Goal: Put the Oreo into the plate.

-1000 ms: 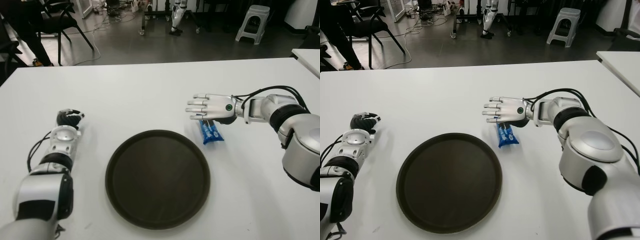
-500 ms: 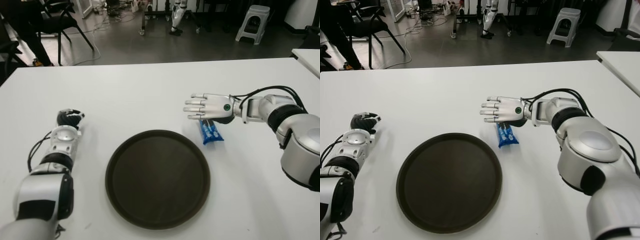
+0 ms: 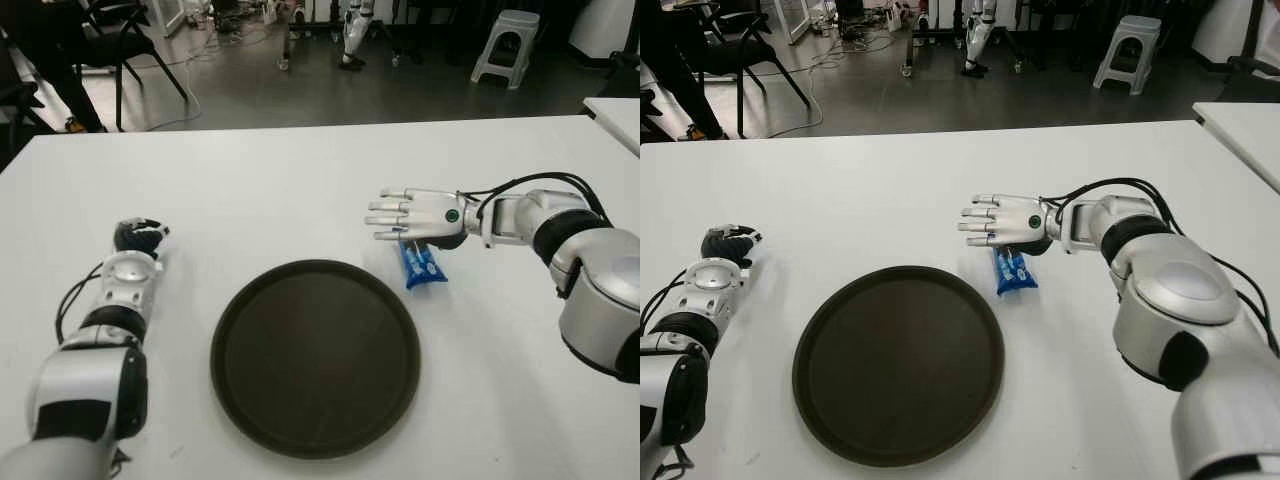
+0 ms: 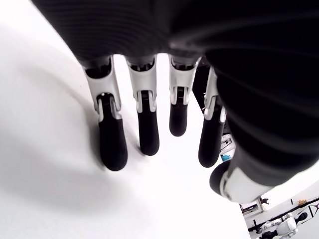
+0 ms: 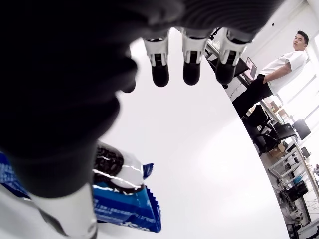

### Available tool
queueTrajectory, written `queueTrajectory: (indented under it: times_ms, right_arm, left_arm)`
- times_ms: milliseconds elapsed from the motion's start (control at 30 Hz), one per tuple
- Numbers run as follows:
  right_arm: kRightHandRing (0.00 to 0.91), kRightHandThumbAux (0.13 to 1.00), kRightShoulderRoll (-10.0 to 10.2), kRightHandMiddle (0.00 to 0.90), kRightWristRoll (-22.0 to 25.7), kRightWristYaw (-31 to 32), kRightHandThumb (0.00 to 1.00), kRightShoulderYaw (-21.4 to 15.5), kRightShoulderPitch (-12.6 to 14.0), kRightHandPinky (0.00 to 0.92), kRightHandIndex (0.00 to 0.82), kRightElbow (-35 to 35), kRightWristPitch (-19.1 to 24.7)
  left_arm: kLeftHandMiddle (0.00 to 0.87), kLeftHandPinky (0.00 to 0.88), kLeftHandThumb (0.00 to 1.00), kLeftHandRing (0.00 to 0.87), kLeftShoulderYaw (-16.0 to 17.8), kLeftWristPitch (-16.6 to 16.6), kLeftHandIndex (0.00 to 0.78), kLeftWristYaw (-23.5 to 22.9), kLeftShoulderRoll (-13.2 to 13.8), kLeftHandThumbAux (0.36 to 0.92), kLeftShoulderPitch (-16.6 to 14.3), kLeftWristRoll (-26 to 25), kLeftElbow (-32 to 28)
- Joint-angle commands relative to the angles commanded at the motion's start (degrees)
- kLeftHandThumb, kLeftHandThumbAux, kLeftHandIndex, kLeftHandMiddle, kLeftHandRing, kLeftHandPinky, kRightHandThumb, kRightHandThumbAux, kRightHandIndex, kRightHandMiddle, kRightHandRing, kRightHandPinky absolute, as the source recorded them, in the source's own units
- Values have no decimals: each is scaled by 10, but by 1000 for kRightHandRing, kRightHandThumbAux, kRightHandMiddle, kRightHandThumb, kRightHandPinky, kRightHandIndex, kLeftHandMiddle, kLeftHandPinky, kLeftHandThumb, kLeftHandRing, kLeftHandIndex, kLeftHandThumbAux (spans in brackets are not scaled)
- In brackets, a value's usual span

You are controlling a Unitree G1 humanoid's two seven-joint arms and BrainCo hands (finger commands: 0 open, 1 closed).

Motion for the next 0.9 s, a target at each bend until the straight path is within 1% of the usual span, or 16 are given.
queueTrajectory:
  times_ms: [200,400,467,567,700,800,900]
  right_arm:
    - [0,828,1,0,2,6,0,-1,1,0,0,-1,-2]
    - [0,828,0,0,18,26,0,-16,4,0,0,0,-25]
    - [0,827,0,0,21,35,0,-17,4,0,0,0,-28]
    - [0,825,4,0,22,44,0,-17,8,0,0,2,-23]
    - [0,820,2,0,23,29,0,-17,16,0,0,0,-7]
    - [0,824,-1,0,26,22,0,-18,18,0,0,-2,-9]
    - [0,834,0,0,27,24,0,-18,17,0,0,-2,-14]
  left_arm:
    - [207,269,685,235,2,-2,402,-1,0,720,0,0,0]
    - [192,232,681,215,-1,-4,399,3,1,721,2,4,-1]
    - [192,237,681,215,-1,-6,399,3,2,721,2,5,-1]
    - [194,238,681,215,-2,-7,399,2,3,721,3,5,0]
    - [198,214,682,207,0,-8,400,-2,3,721,4,4,0]
    - [200,209,683,203,1,-9,401,-5,3,721,4,2,0]
    - [218,233,685,218,3,-9,405,-8,3,720,4,0,1]
